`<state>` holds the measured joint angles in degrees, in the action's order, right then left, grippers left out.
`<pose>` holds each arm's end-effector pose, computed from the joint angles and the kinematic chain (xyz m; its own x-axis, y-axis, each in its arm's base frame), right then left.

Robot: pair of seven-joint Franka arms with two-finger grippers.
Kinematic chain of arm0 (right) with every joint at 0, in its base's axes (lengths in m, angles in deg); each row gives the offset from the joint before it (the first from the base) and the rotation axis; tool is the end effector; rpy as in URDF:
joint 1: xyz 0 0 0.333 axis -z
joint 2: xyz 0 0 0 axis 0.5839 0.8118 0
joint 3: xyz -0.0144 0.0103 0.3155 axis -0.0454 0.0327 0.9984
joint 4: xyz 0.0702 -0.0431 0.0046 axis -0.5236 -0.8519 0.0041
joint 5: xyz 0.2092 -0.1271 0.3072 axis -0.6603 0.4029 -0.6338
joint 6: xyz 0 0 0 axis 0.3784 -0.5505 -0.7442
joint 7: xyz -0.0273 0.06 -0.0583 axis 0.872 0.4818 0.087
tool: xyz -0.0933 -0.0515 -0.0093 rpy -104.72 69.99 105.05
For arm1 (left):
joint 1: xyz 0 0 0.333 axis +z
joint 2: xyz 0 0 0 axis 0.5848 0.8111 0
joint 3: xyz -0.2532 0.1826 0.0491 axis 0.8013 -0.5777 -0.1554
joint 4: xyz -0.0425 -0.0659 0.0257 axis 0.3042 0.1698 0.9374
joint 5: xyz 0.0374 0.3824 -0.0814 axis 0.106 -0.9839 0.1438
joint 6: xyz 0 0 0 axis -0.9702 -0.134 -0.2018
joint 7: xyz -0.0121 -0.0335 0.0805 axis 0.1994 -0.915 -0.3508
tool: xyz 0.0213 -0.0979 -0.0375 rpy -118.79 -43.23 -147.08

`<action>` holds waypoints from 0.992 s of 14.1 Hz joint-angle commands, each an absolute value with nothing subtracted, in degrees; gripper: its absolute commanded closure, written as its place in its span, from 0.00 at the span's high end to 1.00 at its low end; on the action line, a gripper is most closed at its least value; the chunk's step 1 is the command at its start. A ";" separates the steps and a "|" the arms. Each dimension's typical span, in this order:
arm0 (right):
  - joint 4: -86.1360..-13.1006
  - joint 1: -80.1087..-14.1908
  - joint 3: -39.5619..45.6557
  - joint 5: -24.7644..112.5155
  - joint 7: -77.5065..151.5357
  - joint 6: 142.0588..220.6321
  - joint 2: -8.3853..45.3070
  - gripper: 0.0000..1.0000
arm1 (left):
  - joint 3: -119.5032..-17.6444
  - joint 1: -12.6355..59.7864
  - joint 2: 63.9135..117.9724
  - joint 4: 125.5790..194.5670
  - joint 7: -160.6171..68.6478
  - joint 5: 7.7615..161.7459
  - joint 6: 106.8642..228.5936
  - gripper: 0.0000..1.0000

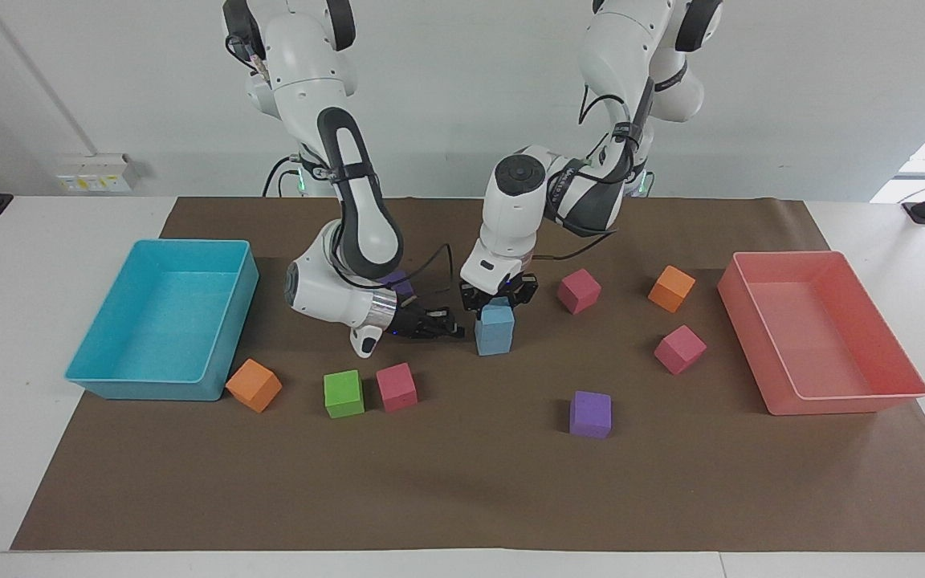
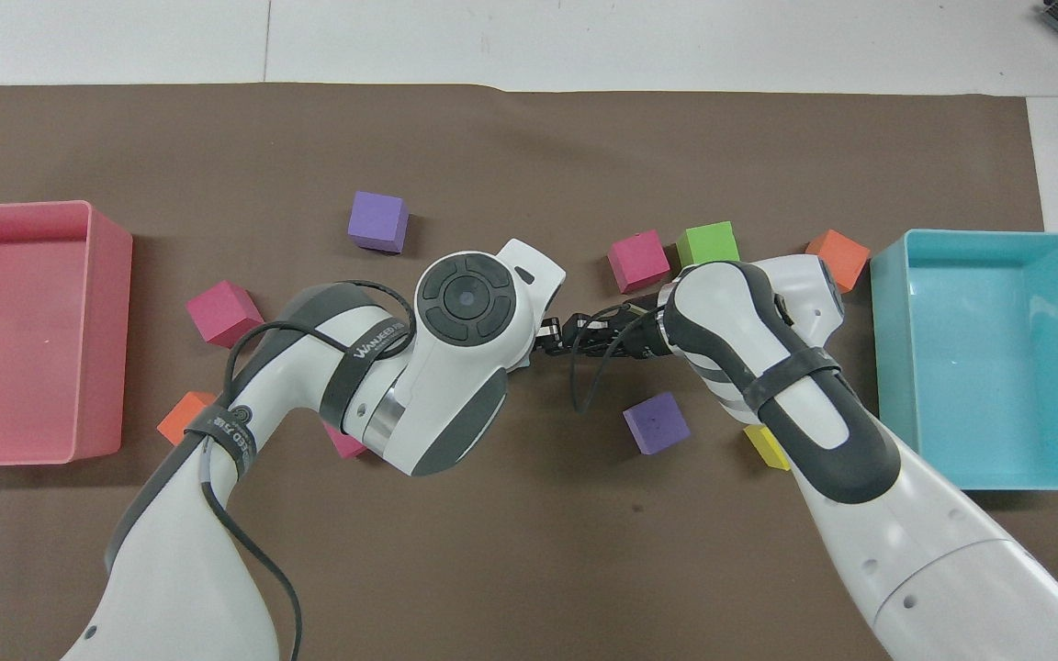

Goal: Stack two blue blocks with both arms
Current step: 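Lower the blue cube onto the center cube and open the left gripper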

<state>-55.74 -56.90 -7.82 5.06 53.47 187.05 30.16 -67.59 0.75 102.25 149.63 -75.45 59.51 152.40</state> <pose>0.5795 0.2259 0.2486 0.9874 -0.0191 -0.1573 -0.1345 -0.6256 -0.7685 0.5141 -0.4116 0.3760 0.9940 0.1076 0.0203 0.1064 -0.9928 0.0555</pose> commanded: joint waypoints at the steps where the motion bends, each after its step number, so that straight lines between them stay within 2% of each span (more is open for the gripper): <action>1: -57.14 -56.99 -7.58 3.01 56.00 188.73 29.22 0.00 | -68.70 -1.03 100.92 150.63 -77.91 57.95 151.25 0.00; 14: -57.14 -56.99 -7.67 3.01 56.09 188.73 29.22 0.00 | -68.61 -1.03 100.57 150.81 -79.50 56.28 150.81 0.00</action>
